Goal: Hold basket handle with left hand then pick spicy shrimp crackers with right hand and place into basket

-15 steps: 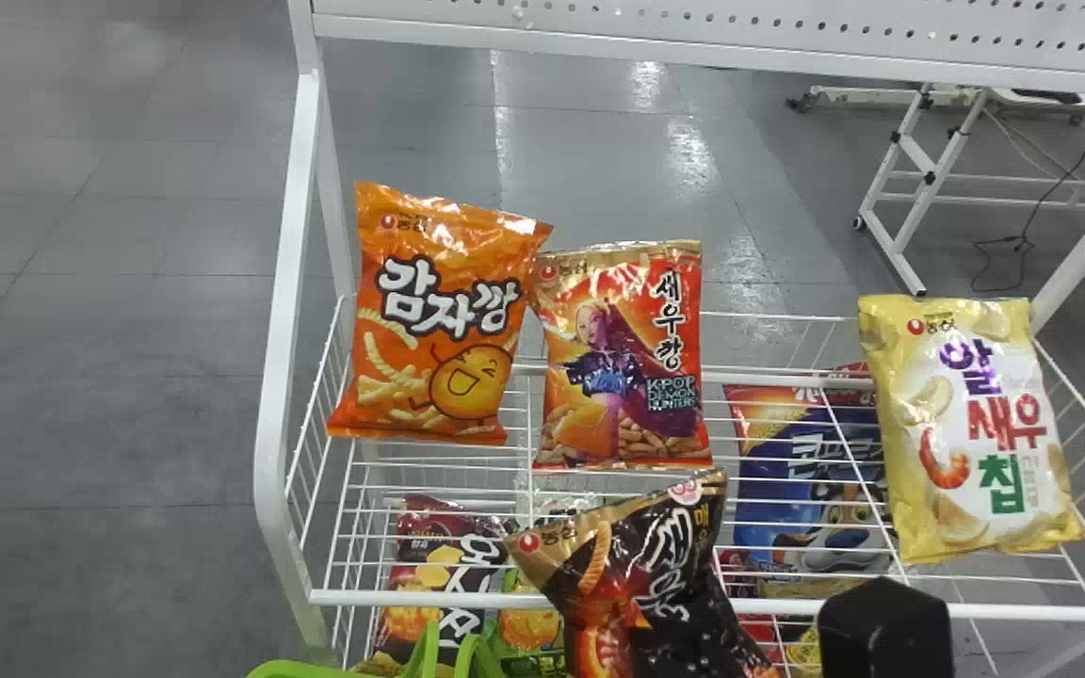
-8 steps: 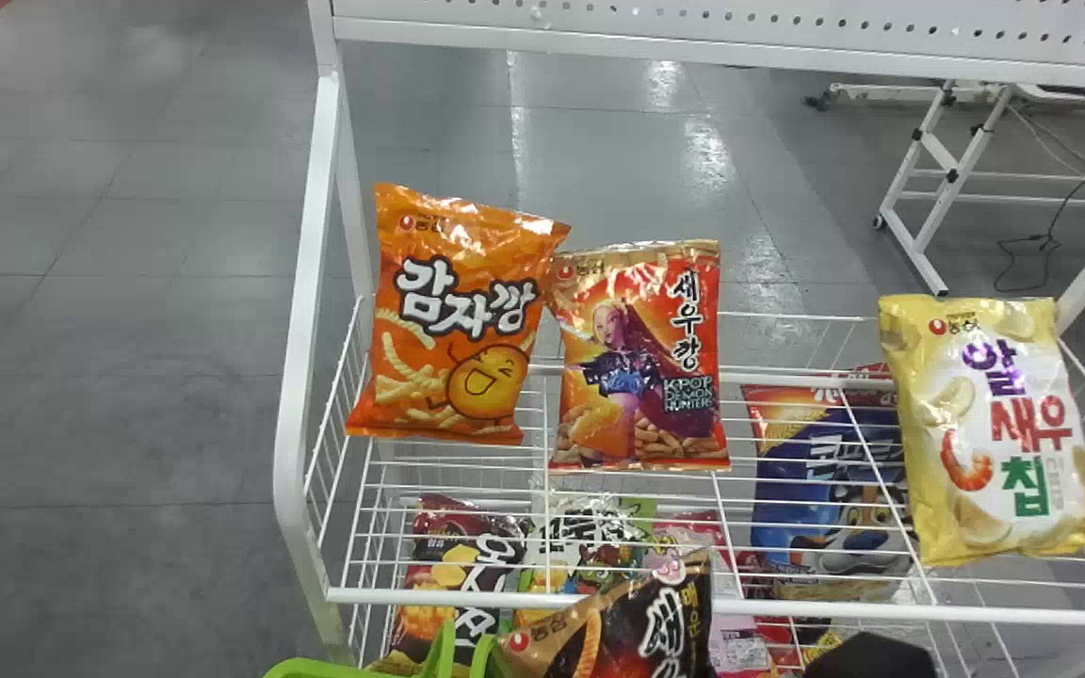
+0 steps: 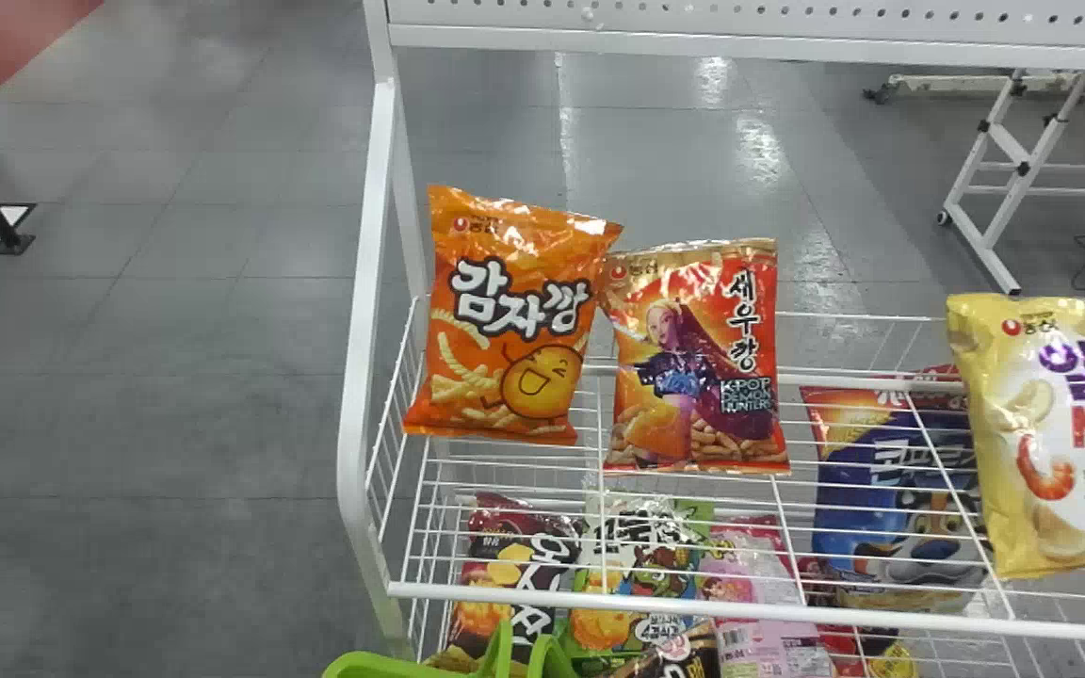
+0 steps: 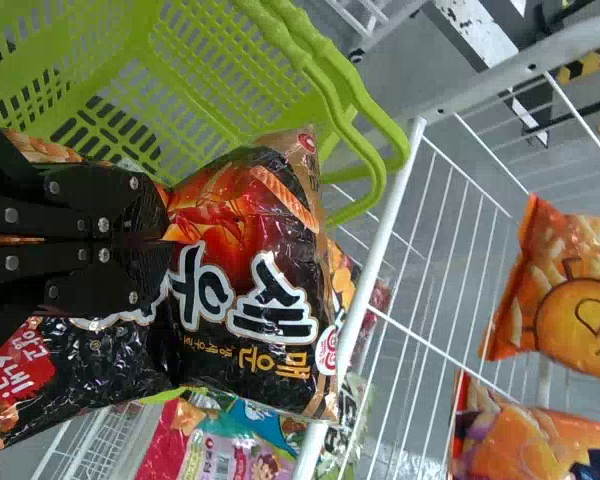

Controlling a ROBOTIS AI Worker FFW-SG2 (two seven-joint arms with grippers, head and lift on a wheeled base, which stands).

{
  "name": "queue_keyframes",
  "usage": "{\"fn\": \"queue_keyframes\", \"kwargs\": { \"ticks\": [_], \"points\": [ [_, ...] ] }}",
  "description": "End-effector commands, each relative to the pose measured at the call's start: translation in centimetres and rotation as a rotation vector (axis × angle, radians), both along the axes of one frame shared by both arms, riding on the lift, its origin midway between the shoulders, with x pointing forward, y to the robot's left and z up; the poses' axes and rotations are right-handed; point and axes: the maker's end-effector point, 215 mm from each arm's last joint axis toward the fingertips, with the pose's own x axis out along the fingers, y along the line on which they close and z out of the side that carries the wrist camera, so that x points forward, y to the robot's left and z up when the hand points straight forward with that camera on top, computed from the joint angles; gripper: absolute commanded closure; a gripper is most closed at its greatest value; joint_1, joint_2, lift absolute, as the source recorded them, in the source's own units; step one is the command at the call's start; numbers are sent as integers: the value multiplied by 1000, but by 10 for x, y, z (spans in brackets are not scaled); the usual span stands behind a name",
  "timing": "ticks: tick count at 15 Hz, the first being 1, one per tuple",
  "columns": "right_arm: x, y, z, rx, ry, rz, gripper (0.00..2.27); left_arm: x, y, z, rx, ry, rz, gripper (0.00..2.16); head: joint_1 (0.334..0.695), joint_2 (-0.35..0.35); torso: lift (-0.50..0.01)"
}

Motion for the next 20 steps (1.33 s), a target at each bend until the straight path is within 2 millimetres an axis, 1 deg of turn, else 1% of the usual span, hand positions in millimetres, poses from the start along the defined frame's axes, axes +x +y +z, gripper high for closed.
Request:
{"fn": "queue_keyframes", "kwargs": {
  "ticks": [1,3,4,5,7,8,9,11,13,16,17,18,19,20],
  "points": [
    [-5,12,-5,-3,6,28,1831,0,-1,2,-6,-1,2,1892,695,20,-37],
    [-7,26,-13,-10,4,59,1831,-2,-1,5,-4,-6,1,1892,695,47,-37],
    [-9,34,-18,-15,2,77,1831,-3,-1,5,-4,-6,0,1892,695,83,-37],
    [-11,45,-23,-19,-5,99,1831,-3,-2,6,-4,-7,0,1892,695,104,-37],
    [-14,60,-25,-14,-16,127,1831,-5,-2,6,-2,-7,-2,1892,695,156,-37],
    [-15,64,-25,-13,-17,134,1831,-5,-2,7,-1,-8,-2,1892,695,186,-37],
    [-18,67,-26,-10,-13,141,1831,-5,-2,7,-1,-10,-3,1892,695,235,-37],
    [-27,72,-34,-19,5,165,1831,-6,-3,7,0,-9,-4,1892,695,274,-37],
    [-37,78,-41,-18,24,186,1831,-6,-4,7,1,-8,-7,1892,695,298,-37],
    [-42,81,-50,-37,28,212,1821,-6,-4,7,0,-8,-8,1892,695,345,-37],
    [-41,80,-53,-44,26,215,1703,-6,-4,7,0,-8,-7,1892,695,350,-37],
    [-40,79,-56,-50,28,215,1251,-6,-4,7,-2,-9,-7,1892,695,350,-37],
    [-40,78,-60,-55,32,216,667,-7,-4,7,-2,-7,-7,1892,695,350,-37],
    [-39,76,-61,-64,30,216,130,-7,-4,7,-2,-7,-7,1892,695,350,-37]
  ]
}}
